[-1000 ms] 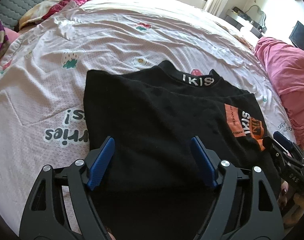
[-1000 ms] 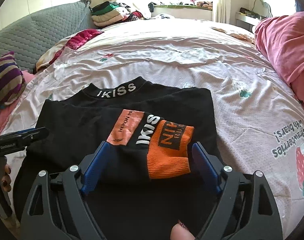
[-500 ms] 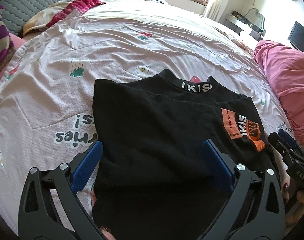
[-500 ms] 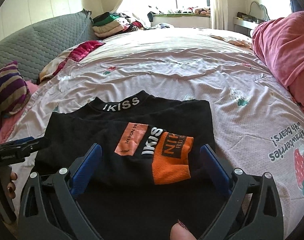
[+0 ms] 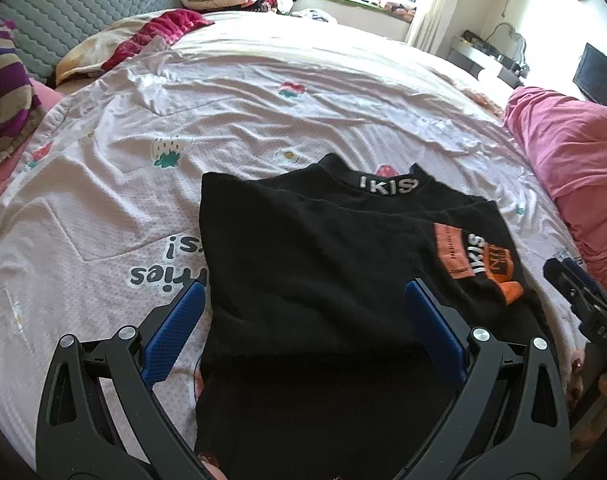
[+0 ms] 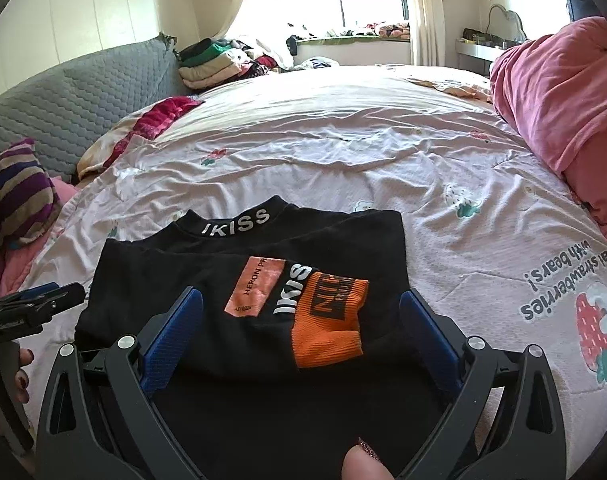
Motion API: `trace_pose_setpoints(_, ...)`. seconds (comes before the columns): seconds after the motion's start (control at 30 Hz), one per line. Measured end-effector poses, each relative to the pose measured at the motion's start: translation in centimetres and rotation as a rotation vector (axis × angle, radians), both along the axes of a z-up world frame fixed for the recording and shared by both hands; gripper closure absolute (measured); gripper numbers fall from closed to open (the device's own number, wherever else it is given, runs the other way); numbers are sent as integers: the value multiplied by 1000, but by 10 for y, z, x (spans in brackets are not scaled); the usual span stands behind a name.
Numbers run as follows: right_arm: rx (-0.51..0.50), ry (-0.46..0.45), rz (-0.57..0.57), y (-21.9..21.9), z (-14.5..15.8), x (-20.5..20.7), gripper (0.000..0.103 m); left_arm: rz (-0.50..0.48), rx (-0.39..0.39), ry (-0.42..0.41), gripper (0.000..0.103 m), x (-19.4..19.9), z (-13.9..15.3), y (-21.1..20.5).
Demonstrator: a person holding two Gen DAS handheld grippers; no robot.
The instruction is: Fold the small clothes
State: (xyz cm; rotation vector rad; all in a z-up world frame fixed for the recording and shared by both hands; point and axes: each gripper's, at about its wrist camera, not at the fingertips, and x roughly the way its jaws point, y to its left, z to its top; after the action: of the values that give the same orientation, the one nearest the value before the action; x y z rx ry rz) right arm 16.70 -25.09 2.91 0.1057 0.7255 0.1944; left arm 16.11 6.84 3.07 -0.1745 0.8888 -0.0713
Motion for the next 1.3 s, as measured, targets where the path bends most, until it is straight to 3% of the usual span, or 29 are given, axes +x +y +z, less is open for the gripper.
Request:
trace_pose_setpoints(0.8,-15,-80,25,-18,36,-52,5,-3,-3,-126,10,-52,36,-17)
trace_pose_setpoints(1.3,8,-94,49,-35,43,-86,5,-13,8,-127,10,-89,28,-36)
